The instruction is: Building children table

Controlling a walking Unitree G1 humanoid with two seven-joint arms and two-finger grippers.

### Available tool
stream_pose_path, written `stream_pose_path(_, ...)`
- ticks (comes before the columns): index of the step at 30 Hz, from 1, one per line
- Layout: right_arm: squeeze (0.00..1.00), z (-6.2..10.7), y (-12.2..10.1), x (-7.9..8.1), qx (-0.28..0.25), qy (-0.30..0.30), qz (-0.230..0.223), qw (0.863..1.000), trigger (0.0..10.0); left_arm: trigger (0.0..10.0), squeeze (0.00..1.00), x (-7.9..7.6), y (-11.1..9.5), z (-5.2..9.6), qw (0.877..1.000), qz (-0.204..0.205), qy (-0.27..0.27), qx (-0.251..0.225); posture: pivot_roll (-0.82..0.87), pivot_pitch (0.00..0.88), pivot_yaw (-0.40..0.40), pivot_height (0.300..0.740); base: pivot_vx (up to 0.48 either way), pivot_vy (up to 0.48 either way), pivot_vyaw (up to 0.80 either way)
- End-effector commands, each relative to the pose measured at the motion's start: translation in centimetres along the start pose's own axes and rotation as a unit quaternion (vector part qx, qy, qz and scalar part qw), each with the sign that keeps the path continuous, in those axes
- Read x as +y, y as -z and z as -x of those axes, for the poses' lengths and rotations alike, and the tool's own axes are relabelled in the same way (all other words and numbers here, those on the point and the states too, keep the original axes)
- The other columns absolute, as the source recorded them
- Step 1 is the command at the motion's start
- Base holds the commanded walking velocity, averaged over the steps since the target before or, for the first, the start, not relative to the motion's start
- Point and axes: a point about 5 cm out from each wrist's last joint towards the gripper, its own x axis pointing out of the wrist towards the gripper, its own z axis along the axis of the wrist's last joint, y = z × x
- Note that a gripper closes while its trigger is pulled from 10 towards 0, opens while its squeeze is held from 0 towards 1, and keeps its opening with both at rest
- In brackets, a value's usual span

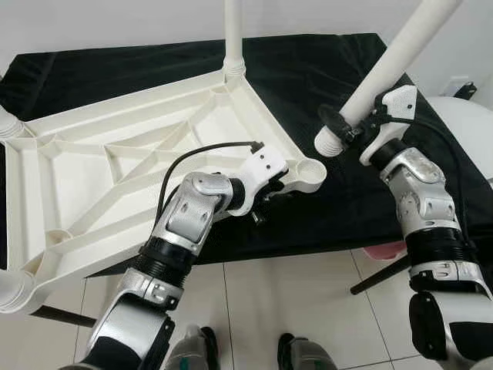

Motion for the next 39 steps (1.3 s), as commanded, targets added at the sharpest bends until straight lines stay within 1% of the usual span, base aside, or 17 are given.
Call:
stream_pose_path(1,0.0,0.1,-0.5,-0.2,-0.019,0.0,0.0,1.0,10.0,10.0,0.0,2.5,0.1,0.7,0.98,0.007,-0.2,0.003,-0.13,0.175,0.026,0.74,0.0,0.0,0.0)
stream_pose_path(4,0.0,0.0,-0.6,-0.1,-0.021,0.0,0.001,1.0,10.0,10.0,0.0,2.9,-0.3,0.8,0.979,0.007,-0.206,-0.004,-0.13,0.174,0.028,0.74,0.0,0.0,0.0)
stream_pose_path(9,0.0,-0.1,-0.5,-0.1,-0.022,-0.001,0.0,1.0,10.0,10.0,0.0,2.8,-0.3,0.7,0.979,0.001,-0.204,0.0,-0.13,0.172,0.026,0.74,0.0,0.0,0.0)
stream_pose_path(13,0.0,-0.1,-0.7,-0.2,-0.022,-0.001,0.001,1.0,10.0,10.0,0.0,2.6,0.1,0.4,0.981,0.0,-0.195,0.009,-0.13,0.172,0.026,0.74,0.0,0.0,0.0)
stream_pose_path(17,0.0,-0.1,-0.7,-0.3,-0.022,0.001,0.004,1.0,10.0,10.0,0.0,2.1,0.0,0.1,0.983,-0.004,-0.183,0.007,-0.13,0.166,0.027,0.74,0.0,0.0,0.0)
stream_pose_path(22,0.0,-0.1,-0.7,-0.3,-0.022,0.001,0.004,1.0,10.0,10.0,0.0,1.9,0.0,-0.1,0.984,-0.005,-0.177,0.006,-0.14,0.159,0.027,0.74,0.0,0.0,0.0)
stream_pose_path(26,0.0,0.0,-0.8,-0.4,-0.023,0.003,0.008,1.0,10.0,10.0,0.0,1.5,0.1,-0.6,0.986,-0.009,-0.166,0.008,-0.14,0.155,0.03,0.74,0.0,0.0,0.0)
stream_pose_path(36,0.0,0.1,-0.8,-0.4,-0.023,0.006,0.009,1.0,10.0,10.0,0.0,1.3,0.2,-0.8,0.987,-0.013,-0.158,0.01,-0.14,0.152,0.032,0.74,0.0,0.0,0.0)
stream_pose_path(39,0.0,0.1,-0.9,-0.6,-0.025,0.008,0.011,1.0,10.0,10.0,0.0,1.3,0.8,-1.1,0.985,-0.032,-0.164,0.032,-0.15,0.154,0.035,0.74,0.0,0.0,0.0)
